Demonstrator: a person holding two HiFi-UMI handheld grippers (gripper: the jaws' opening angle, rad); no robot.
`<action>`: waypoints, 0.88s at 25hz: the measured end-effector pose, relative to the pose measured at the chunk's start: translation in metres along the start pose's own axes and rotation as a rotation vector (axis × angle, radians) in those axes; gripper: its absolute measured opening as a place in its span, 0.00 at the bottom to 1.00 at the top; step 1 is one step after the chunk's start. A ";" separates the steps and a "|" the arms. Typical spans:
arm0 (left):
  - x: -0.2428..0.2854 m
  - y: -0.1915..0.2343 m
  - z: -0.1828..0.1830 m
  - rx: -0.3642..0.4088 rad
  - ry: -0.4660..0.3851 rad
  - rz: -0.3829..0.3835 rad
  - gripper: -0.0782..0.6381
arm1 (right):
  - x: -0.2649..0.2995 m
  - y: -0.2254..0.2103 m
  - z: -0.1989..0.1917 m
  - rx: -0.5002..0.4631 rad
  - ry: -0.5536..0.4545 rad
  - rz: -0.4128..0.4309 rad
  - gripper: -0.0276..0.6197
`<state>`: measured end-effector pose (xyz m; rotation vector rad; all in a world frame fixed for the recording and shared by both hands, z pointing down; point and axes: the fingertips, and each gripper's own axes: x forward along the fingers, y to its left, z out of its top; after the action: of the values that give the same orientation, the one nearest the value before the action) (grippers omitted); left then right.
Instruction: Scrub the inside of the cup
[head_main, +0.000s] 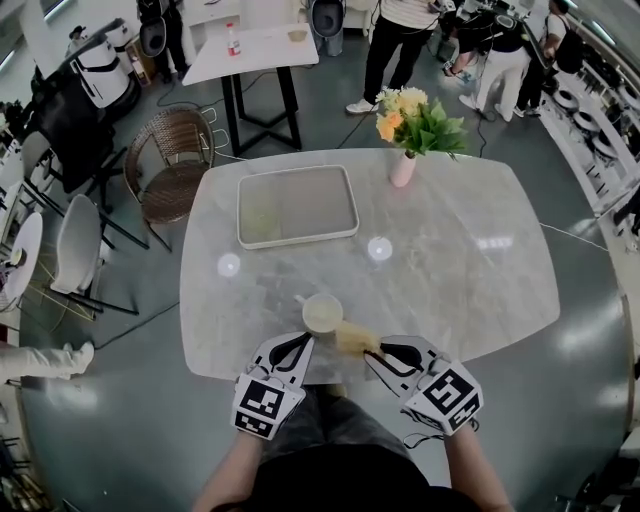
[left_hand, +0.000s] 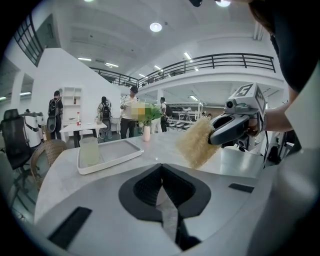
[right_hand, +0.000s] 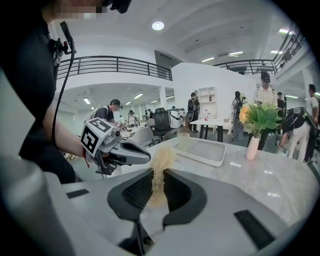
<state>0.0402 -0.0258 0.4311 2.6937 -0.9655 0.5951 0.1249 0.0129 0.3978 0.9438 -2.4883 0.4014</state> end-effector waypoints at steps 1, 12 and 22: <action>-0.001 0.000 -0.001 -0.001 0.002 0.001 0.13 | -0.001 0.000 0.000 0.000 -0.002 -0.002 0.14; -0.014 -0.002 0.009 0.031 -0.043 -0.039 0.13 | -0.012 0.011 0.014 0.019 -0.040 -0.081 0.14; -0.058 0.003 -0.002 0.044 -0.046 -0.086 0.13 | -0.015 0.047 0.021 0.059 -0.069 -0.180 0.14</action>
<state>-0.0030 0.0055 0.4075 2.7827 -0.8527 0.5450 0.0965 0.0470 0.3671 1.2137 -2.4382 0.3909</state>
